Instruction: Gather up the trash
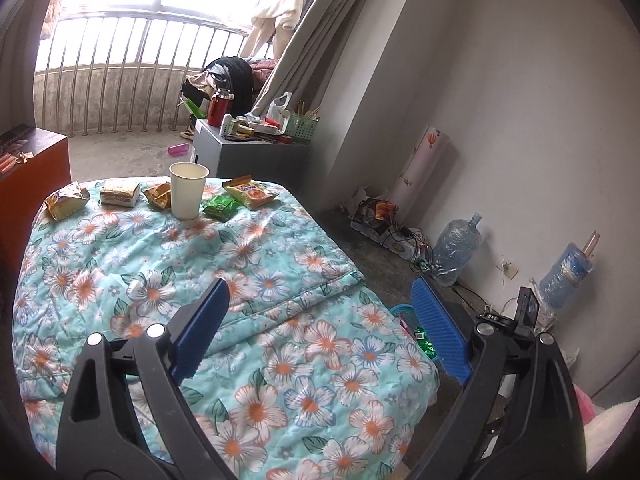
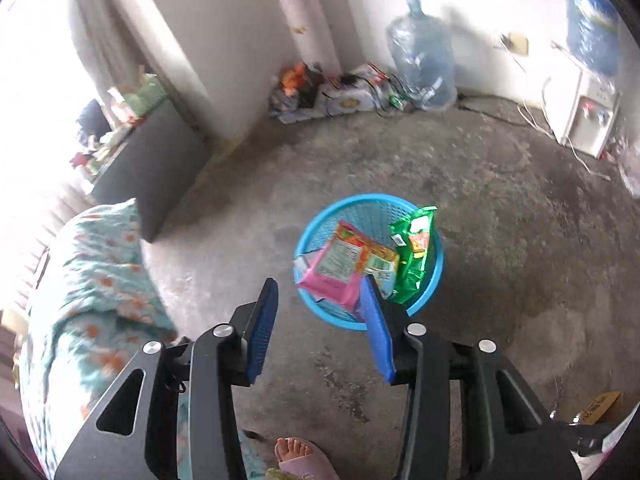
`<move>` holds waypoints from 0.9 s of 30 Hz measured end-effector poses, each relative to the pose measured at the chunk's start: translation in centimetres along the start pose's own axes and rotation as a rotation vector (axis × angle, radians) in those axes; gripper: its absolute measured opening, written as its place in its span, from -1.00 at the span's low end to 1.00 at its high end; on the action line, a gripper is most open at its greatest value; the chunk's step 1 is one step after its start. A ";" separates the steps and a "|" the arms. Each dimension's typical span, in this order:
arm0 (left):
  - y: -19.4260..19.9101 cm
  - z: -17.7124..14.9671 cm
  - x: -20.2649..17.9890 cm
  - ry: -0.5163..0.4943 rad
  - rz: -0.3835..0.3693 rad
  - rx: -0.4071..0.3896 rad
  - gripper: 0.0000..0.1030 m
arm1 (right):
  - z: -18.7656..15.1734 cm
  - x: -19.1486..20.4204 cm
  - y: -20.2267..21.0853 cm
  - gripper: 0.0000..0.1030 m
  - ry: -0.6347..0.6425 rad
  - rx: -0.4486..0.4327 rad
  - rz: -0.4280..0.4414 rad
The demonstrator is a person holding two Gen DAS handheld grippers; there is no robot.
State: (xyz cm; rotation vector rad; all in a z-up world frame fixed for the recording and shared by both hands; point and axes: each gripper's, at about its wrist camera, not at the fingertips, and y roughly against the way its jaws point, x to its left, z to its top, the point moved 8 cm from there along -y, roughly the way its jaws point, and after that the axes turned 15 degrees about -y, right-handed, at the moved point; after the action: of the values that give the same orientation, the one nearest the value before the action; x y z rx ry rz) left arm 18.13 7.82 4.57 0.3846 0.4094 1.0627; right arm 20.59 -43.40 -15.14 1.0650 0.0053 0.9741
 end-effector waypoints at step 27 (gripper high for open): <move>2.7 -15.4 -10.7 0.076 0.210 0.305 0.83 | -19.9 9.8 18.7 0.87 0.511 -0.052 0.114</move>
State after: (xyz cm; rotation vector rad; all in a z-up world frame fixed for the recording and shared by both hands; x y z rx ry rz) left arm 3.86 1.04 -5.93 0.6711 0.6114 1.2250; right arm 5.25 -19.90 -7.63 0.7515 0.3390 1.3216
